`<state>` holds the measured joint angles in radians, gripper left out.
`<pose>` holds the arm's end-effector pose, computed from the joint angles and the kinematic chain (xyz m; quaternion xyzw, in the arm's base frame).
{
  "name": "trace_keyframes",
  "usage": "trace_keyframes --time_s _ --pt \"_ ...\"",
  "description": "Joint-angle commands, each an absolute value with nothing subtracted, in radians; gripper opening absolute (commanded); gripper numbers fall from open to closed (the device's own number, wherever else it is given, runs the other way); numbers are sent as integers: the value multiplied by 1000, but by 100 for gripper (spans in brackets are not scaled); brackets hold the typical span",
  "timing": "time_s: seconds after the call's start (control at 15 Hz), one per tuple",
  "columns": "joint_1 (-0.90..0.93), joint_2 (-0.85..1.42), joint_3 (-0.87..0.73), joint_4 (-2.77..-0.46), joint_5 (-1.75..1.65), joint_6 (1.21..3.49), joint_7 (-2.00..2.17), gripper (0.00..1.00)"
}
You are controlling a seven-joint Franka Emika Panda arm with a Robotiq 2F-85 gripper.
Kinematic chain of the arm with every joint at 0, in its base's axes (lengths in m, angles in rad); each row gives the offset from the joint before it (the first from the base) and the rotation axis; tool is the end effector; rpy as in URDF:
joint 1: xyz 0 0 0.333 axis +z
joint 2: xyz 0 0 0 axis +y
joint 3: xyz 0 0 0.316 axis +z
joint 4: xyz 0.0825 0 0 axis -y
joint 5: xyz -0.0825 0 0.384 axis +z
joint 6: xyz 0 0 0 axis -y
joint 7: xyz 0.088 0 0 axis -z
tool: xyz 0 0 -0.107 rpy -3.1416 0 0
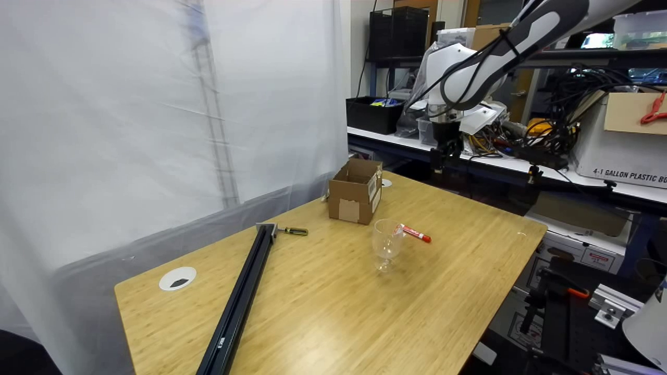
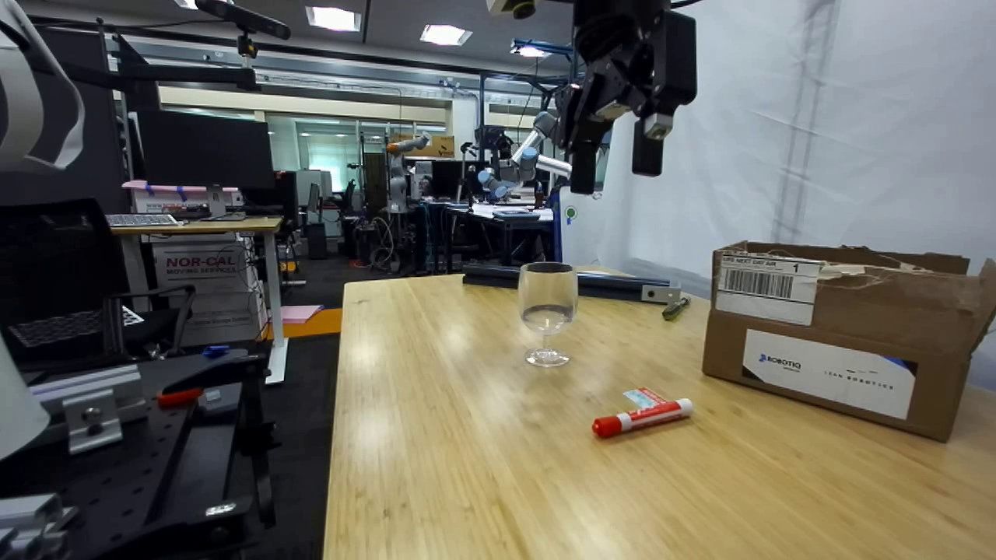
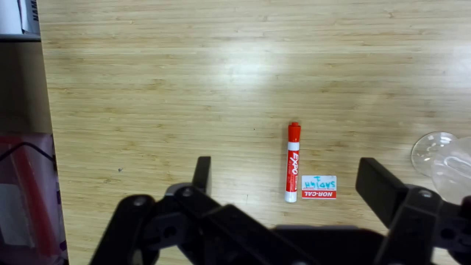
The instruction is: Get the marker from the table and put it inside the wine glass
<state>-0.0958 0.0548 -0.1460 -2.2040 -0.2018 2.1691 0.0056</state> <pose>0.5101 -0.1336 0.3504 0.9934 -0.0627 -0.0542 0.0788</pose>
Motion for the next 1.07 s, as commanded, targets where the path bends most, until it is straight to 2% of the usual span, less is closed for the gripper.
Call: trace_keyframes --time_s 0.0,0.67,1.0 --pt "-104 55 -138 -2202 -202 2167 5 100" --pt "-105 55 -139 -2203 -213 2175 5 100" --pt "-109 125 -143 -2153 -204 2186 4 100"
